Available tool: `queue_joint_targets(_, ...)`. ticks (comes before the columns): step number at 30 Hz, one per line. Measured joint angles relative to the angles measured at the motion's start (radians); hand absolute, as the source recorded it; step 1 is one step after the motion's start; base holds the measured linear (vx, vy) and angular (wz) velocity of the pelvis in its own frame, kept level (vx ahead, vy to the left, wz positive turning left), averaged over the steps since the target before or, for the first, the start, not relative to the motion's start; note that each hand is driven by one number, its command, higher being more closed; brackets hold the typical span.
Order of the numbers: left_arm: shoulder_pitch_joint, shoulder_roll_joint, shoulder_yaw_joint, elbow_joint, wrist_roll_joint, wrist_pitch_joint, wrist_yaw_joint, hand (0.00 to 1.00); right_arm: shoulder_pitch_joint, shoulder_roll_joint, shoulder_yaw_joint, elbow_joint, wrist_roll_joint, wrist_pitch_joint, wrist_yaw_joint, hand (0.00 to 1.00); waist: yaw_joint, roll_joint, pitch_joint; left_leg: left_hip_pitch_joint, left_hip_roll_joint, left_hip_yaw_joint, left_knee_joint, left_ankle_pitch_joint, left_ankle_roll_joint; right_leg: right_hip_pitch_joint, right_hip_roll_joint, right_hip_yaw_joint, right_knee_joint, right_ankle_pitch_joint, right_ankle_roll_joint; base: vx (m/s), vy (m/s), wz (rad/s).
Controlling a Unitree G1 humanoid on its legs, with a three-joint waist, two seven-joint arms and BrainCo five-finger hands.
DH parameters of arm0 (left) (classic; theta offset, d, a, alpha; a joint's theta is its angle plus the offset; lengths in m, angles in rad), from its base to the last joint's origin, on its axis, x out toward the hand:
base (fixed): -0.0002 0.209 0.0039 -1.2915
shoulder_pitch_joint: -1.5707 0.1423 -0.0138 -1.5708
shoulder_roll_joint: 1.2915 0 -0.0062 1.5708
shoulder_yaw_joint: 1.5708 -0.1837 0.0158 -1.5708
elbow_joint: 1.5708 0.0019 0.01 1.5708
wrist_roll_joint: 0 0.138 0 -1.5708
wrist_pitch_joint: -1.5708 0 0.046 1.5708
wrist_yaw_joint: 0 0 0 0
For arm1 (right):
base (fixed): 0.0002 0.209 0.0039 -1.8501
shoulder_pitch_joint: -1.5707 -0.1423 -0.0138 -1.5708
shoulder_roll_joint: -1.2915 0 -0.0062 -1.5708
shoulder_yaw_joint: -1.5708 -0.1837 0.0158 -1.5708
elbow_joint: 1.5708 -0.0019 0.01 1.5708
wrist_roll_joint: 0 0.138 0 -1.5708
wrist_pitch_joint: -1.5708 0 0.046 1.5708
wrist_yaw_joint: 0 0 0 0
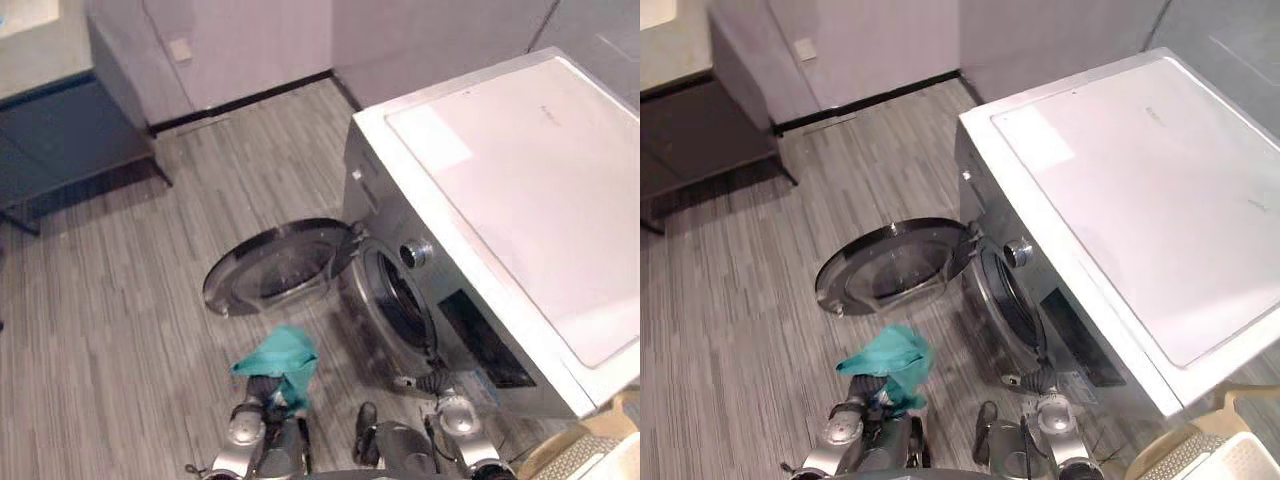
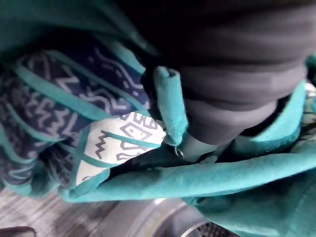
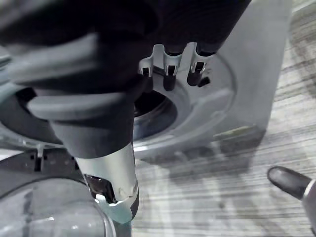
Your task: Pick up the laundry basket with both hands and put the clothes into the washing machine.
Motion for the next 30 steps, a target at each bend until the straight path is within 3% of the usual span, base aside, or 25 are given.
queue_joint_targets(2,-0.027,-0.002,-0.001,0.001,0.000,0.000,0.001,1.00,-0.009,0.008,-0.001,0.013,0.007,-0.001,-0.001,0.00,0.000,0.000,0.002,-0.027,-0.021,-0.136,-0.191,0.025,-0.039,0.010,-0.010,0.071,-0.001,-0.008,0.053,0.26,0.278,-1.07)
queue_joint_targets(3,-0.030,-0.004,-0.007,0.001,0.000,0.000,0.002,1.00,-0.006,0.005,0.000,0.026,0.006,-0.001,-0.001,0.00,0.000,0.012,-0.001,-0.017,-0.018,-0.212,-0.310,0.085,-0.083,0.017,-0.008,0.108,0.000,-0.024,0.097,0.33,0.427,-1.17)
queue_joint_targets(4,-0.034,-0.017,-0.030,0.001,0.000,-0.005,0.002,1.00,0.003,-0.018,0.000,0.031,0.006,-0.001,-0.002,0.00,0.000,0.059,-0.003,-0.015,0.017,-0.275,-0.400,0.246,-0.114,0.030,0.029,0.146,-0.001,-0.049,0.144,0.27,0.383,-1.10)
queue_joint_targets(7,-0.081,0.019,-0.053,0.015,0.000,-0.006,0.002,1.00,0.026,0.019,-0.012,0.044,0.005,0.010,-0.001,0.00,-0.003,-0.002,0.005,0.001,-0.036,-0.170,-0.360,0.194,-0.058,0.015,-0.048,0.245,-0.020,-0.046,0.184,0.15,0.348,-0.81)
queue_joint_targets(11,-0.062,0.063,-0.053,0.015,0.000,-0.004,0.003,1.00,0.017,0.039,0.010,0.042,-0.006,0.010,0.001,0.00,0.000,-0.015,0.008,0.009,-0.029,-0.015,-0.323,0.141,-0.008,-0.041,-0.072,0.356,-0.028,0.014,0.242,0.01,0.264,-1.18)
queue_joint_targets(12,-0.058,0.068,-0.044,0.015,0.000,-0.003,0.003,1.00,0.011,0.038,0.016,0.047,-0.006,0.011,0.001,0.00,-0.002,-0.014,0.008,0.010,-0.014,0.034,-0.326,0.136,-0.001,-0.071,-0.074,0.316,-0.031,0.049,0.244,-0.05,0.167,-1.40)
queue_joint_targets(13,-0.057,0.068,-0.027,0.015,0.000,0.000,0.003,1.00,0.010,0.036,0.019,0.048,-0.006,0.012,0.000,0.00,-0.005,-0.013,0.009,0.021,0.007,0.095,-0.348,0.139,0.007,-0.092,-0.089,0.186,-0.037,0.080,0.211,-0.08,0.129,-1.25)
queue_joint_targets(16,-0.041,0.075,-0.017,0.000,0.000,0.005,0.003,1.00,0.016,0.029,0.031,0.063,-0.007,0.014,0.001,0.00,-0.001,-0.026,0.010,0.100,0.013,0.197,-0.397,0.140,0.013,-0.082,-0.150,-0.106,0.084,-0.009,0.148,-0.06,0.013,-1.12)
queue_joint_targets(17,-0.026,0.083,-0.016,-0.003,0.001,0.005,0.002,1.00,0.013,0.018,0.034,0.066,-0.007,0.013,0.001,0.00,-0.003,-0.019,0.013,0.133,0.013,0.228,-0.410,0.128,0.005,-0.063,-0.152,-0.144,0.065,-0.022,0.148,-0.05,-0.033,-1.04)
queue_joint_targets(19,-0.029,0.082,-0.016,-0.004,0.002,0.006,0.002,1.00,0.011,0.006,0.036,0.066,-0.007,0.014,0.001,0.00,-0.013,-0.009,0.011,0.141,0.021,0.246,-0.414,0.123,-0.003,-0.067,-0.131,-0.115,0.051,-0.018,0.150,-0.03,-0.069,-0.57)
queue_joint_targets(21,-0.027,0.074,-0.008,-0.006,0.011,0.006,0.001,1.00,0.029,-0.006,0.036,0.067,-0.007,0.014,0.001,0.00,-0.010,0.000,0.010,0.142,0.057,0.259,-0.395,0.099,-0.034,-0.066,-0.095,-0.107,0.024,-0.027,0.144,0.03,-0.109,-0.41)
queue_joint_targets(22,-0.029,0.067,0.008,-0.007,0.021,0.007,0.002,1.00,0.042,-0.013,0.041,0.066,-0.007,0.013,0.000,0.00,-0.009,0.005,0.013,0.129,0.094,0.269,-0.339,0.081,-0.068,-0.061,-0.074,-0.095,0.010,-0.024,0.131,0.07,-0.101,-0.50)
queue_joint_targets(25,-0.028,0.063,0.013,-0.011,0.022,0.018,0.003,1.00,0.030,-0.045,0.050,0.063,-0.003,0.013,-0.004,0.00,-0.007,0.021,0.035,-0.003,0.160,0.154,-0.022,0.104,-0.093,-0.055,-0.028,-0.059,0.022,-0.014,0.108,0.10,-0.076,-0.56)
queue_joint_targets(26,-0.026,0.062,0.013,-0.041,0.022,0.020,0.004,1.00,0.013,-0.051,0.049,0.055,0.002,0.012,-0.015,0.00,-0.004,0.013,0.057,-0.041,0.138,0.093,0.030,0.094,-0.088,-0.060,-0.034,-0.023,0.045,-0.016,0.104,0.10,0.015,-0.74)
queue_joint_targets(27,-0.027,0.062,0.013,-0.055,0.023,0.020,0.004,1.00,0.003,-0.058,0.047,0.052,0.007,0.012,-0.023,0.00,-0.004,0.013,0.058,-0.044,0.114,0.064,-0.010,0.080,-0.078,-0.077,-0.037,-0.001,0.058,-0.016,0.104,0.08,0.070,-0.90)
queue_joint_targets(28,-0.028,0.063,0.013,-0.081,0.023,0.017,0.010,1.00,-0.012,-0.071,0.040,0.036,0.012,0.010,-0.031,0.00,-0.005,0.029,0.058,-0.037,0.087,0.026,-0.108,0.096,-0.080,-0.114,-0.030,0.023,0.082,-0.016,0.106,0.06,0.080,-0.76)
queue_joint_targets(29,-0.031,0.066,0.013,-0.093,0.023,0.015,0.015,1.00,-0.025,-0.081,0.040,0.034,0.015,0.006,-0.037,0.00,-0.005,0.036,0.064,-0.034,0.087,0.023,-0.140,0.086,-0.068,-0.137,-0.024,0.038,0.105,-0.021,0.112,0.05,0.132,-0.81)
queue_joint_targets(30,-0.071,0.073,0.012,-0.106,0.033,0.015,0.033,1.00,-0.048,-0.082,0.029,0.029,0.015,0.005,-0.044,0.00,-0.008,0.026,0.086,-0.032,0.078,0.039,-0.158,0.075,-0.068,-0.190,-0.038,0.067,0.151,-0.028,0.123,0.01,0.112,-0.60)
